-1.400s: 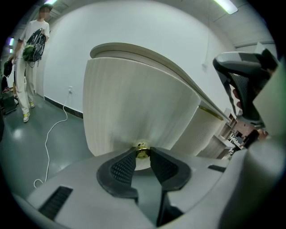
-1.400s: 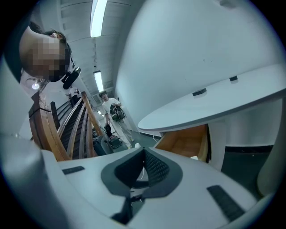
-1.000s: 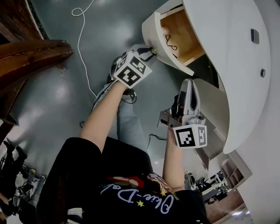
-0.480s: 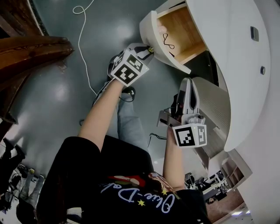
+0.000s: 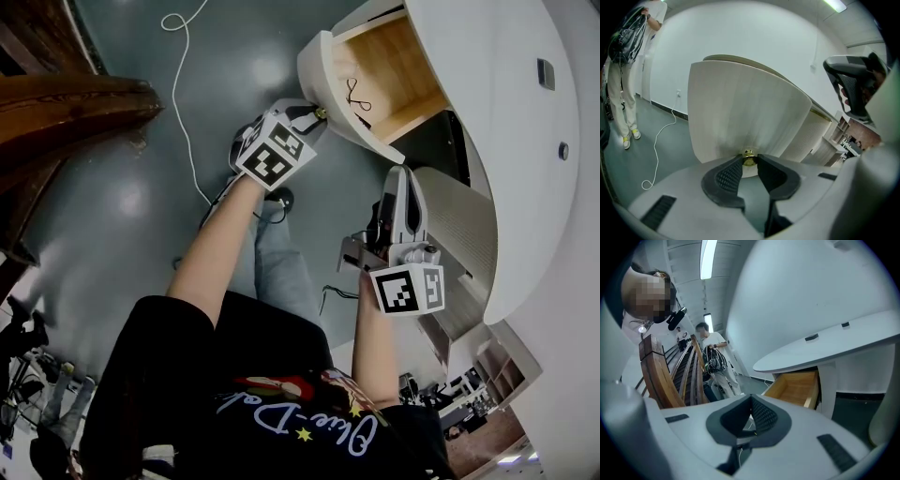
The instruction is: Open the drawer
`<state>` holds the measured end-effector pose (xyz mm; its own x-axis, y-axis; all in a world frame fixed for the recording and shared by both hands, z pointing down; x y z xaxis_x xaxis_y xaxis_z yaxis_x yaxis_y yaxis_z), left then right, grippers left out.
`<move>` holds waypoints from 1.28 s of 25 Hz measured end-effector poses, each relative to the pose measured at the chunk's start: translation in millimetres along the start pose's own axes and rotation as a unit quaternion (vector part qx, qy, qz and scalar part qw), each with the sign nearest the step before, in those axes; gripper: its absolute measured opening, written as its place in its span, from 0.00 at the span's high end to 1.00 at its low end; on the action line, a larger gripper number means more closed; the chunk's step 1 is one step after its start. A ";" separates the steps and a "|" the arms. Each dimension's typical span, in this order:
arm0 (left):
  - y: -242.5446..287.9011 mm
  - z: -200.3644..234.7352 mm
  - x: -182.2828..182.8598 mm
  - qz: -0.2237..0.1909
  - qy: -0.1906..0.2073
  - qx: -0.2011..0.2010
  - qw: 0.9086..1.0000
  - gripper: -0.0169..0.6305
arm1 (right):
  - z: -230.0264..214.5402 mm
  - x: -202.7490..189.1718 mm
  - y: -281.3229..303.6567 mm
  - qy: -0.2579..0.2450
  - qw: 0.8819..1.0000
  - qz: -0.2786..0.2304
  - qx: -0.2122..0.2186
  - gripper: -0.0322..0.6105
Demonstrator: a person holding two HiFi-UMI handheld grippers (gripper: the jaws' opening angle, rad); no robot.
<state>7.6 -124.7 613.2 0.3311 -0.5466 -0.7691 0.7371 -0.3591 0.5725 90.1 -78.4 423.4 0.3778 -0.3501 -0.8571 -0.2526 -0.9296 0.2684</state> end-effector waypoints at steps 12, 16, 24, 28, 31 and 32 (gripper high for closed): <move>0.1 -0.6 -3.2 0.005 -0.003 -0.003 1.000 0.82 | -3.7 0.6 -1.8 0.000 1.000 0.000 -0.003 0.95; -1.5 -1.0 -2.8 0.006 -0.004 -0.002 1.000 0.82 | -3.4 0.6 -1.8 0.003 1.000 0.003 -0.001 0.95; -2.0 -1.2 -3.1 0.009 -0.005 -0.001 1.000 0.82 | -1.8 2.8 0.3 0.004 1.000 0.004 0.004 0.95; -1.7 -0.6 -1.5 0.007 0.001 -0.004 1.000 0.82 | -3.9 5.1 0.1 0.004 1.000 0.004 0.003 0.95; -3.2 1.5 -4.0 0.011 0.003 -0.005 1.000 0.82 | -3.7 4.9 -0.5 0.003 1.000 0.003 0.003 0.95; -3.7 1.8 -4.6 0.012 0.003 -0.005 1.000 0.82 | -3.1 4.5 -1.0 0.004 1.000 0.003 0.003 0.95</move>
<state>2.2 -122.2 615.2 0.3519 -0.5497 -0.7576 0.7355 -0.3383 0.5871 94.8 -79.5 420.6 0.3828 -0.3557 -0.8526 -0.2592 -0.9272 0.2704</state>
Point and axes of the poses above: the fingertips, and each gripper's own axes: y forward along the fingers, z to its left, x out of its top, the point moved 1 cm from there along -y, backward along the fingers, and after that the axes turned 4 degrees about -z, right-handed, at the moved point
